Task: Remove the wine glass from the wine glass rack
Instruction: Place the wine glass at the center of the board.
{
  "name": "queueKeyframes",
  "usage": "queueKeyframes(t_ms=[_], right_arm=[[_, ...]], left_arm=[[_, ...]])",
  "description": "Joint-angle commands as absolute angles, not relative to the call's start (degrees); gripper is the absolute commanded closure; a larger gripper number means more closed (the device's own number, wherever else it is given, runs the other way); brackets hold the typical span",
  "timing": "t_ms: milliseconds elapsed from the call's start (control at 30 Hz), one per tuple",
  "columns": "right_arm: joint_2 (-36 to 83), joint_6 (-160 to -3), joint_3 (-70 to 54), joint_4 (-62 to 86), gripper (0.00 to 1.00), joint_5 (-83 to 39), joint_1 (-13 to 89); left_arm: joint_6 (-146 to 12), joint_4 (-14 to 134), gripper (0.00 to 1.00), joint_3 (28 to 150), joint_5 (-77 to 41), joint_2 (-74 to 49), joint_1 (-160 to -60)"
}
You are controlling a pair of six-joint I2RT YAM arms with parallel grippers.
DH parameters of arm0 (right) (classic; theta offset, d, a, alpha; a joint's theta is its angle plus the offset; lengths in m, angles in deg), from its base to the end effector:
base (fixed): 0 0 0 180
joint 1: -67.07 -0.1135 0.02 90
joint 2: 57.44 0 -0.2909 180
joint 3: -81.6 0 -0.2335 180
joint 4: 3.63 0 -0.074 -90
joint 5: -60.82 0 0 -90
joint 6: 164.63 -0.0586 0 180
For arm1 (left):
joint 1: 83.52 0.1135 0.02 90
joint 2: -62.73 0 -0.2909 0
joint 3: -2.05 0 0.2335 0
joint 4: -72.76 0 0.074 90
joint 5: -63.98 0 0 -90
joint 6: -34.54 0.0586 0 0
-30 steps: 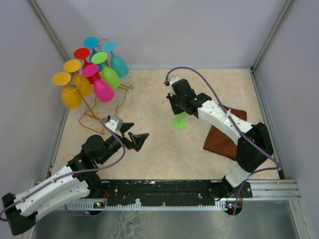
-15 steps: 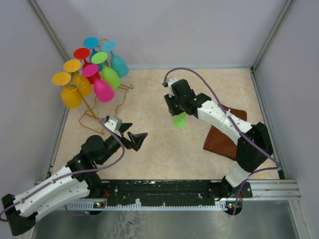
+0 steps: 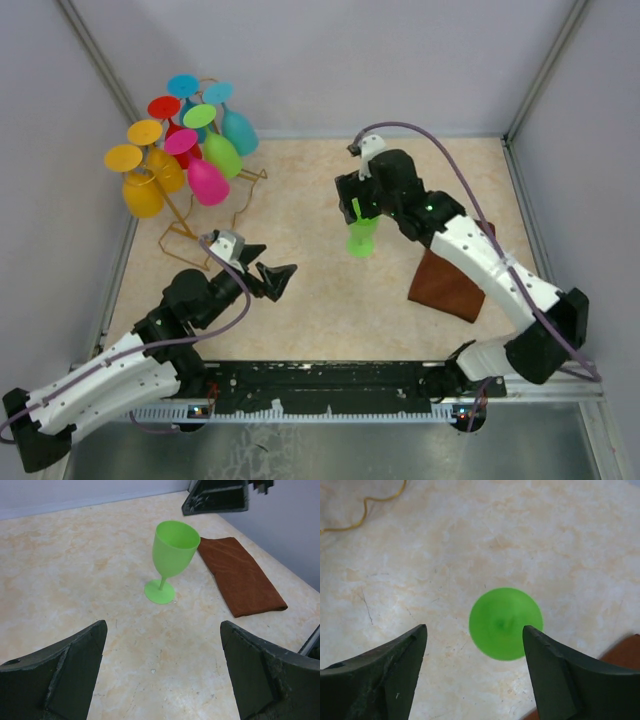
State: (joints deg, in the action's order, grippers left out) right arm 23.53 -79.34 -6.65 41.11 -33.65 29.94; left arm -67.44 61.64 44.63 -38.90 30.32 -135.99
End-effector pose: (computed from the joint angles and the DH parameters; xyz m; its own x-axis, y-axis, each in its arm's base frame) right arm 0.2527 0.1856 0.3705 -0.4890 -0.2676 -0.8302 -0.5118 0.8587 0.0247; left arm 0.0928 -0.0994 0.3085 -0.1422 -0.1471 -0.9789 0.6213 0.7565 -0.2039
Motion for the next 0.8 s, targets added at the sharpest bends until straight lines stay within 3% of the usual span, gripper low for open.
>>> queueKeyframes(t_ms=[0,267,400,500,600,767], right_arm=[[13.5,-79.7,-9.2,35.8,0.19,-39.0,29.4],[-0.3,-83.1,-22.8,30.1,0.03,-53.4,29.5],[-4.8,-91.5,-30.6,30.9,0.01,-58.9,31.8],[-7.6,-102.1,-36.4,33.4,0.01,-52.4,39.8],[-9.7,-111.9,-43.5,34.0,0.01,-37.8,51.2],[-9.1,-117.0,-52.9,28.4,0.01,-20.0,61.7]], left_arm=[[-67.4,61.9,0.00,47.3,-39.4,29.8,-136.0],[-68.0,62.2,0.00,47.5,-38.7,29.0,-136.0],[-68.4,62.1,0.00,47.9,-38.7,28.6,-136.0],[-68.6,62.0,0.00,48.1,-38.9,28.3,-136.0],[-68.7,61.4,0.00,48.6,-38.9,28.0,-136.0],[-68.5,61.5,0.00,48.7,-38.8,28.0,-136.0]])
